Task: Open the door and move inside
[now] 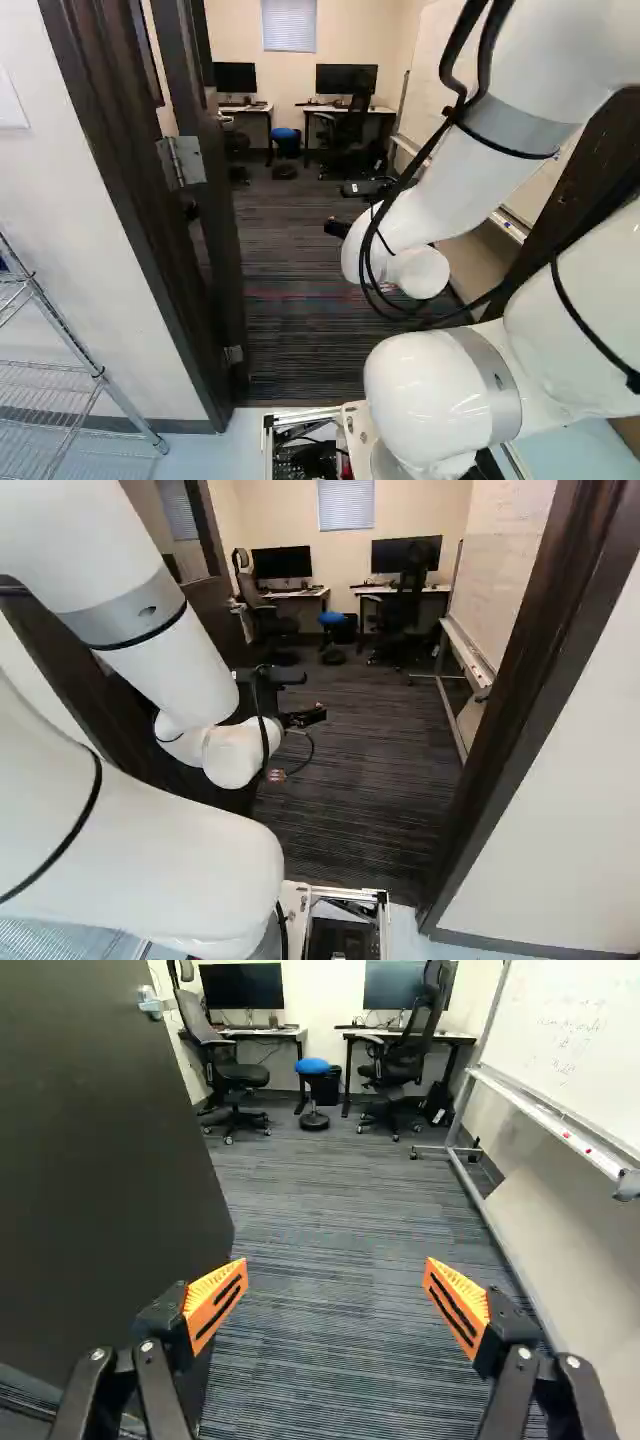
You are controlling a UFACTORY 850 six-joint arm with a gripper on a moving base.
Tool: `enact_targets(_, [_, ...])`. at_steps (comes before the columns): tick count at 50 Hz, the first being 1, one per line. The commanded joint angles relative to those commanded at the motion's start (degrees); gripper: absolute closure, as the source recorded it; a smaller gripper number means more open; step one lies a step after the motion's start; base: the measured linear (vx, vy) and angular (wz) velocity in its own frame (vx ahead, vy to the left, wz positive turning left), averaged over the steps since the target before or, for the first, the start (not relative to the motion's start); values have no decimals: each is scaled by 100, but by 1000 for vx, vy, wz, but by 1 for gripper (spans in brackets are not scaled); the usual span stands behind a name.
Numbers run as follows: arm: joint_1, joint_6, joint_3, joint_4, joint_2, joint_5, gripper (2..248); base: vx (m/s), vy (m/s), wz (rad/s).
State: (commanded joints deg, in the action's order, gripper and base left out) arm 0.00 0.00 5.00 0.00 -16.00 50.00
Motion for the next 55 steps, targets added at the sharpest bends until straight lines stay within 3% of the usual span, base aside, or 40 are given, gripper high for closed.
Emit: enact_targets(55, [0, 0, 0, 0, 0, 0, 3, 127, -17, -4])
